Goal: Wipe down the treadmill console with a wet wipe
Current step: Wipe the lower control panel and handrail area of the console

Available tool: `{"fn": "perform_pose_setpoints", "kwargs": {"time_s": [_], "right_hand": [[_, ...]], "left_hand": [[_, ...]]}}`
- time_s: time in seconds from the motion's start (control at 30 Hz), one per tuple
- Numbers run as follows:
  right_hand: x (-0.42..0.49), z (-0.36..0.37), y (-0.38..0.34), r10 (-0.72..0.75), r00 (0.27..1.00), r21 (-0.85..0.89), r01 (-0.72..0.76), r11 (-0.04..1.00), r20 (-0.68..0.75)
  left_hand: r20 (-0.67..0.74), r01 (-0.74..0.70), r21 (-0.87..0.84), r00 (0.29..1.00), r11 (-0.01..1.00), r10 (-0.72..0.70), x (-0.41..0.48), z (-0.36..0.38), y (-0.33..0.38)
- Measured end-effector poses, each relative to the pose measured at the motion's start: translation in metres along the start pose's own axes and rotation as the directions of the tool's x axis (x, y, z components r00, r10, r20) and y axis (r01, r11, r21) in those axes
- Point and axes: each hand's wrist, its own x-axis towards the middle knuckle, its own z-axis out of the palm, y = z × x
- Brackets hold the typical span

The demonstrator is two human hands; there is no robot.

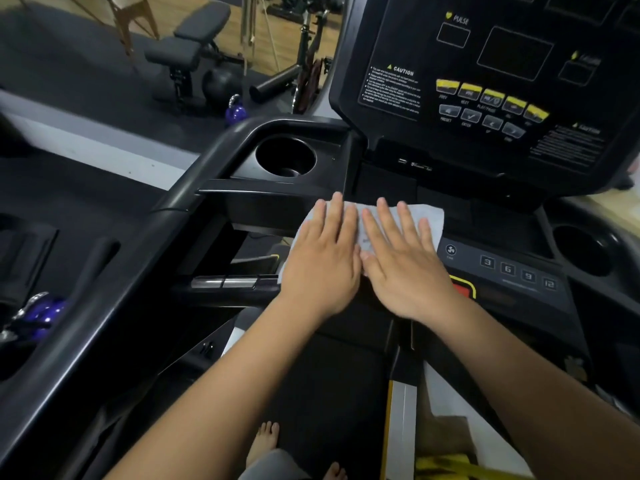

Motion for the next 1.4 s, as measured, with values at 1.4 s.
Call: {"fn": "perform_pose_setpoints", "kwargs": {"time_s": [1.4], "right_hand": [[-0.005,-0.009,0.02,0.135,0.985,0.074,-0.143,0.987,0.11]], "left_hand": [[0.025,0.126,0.012,0.992,0.992,-0.126,0.006,-0.01,0.033]]}}
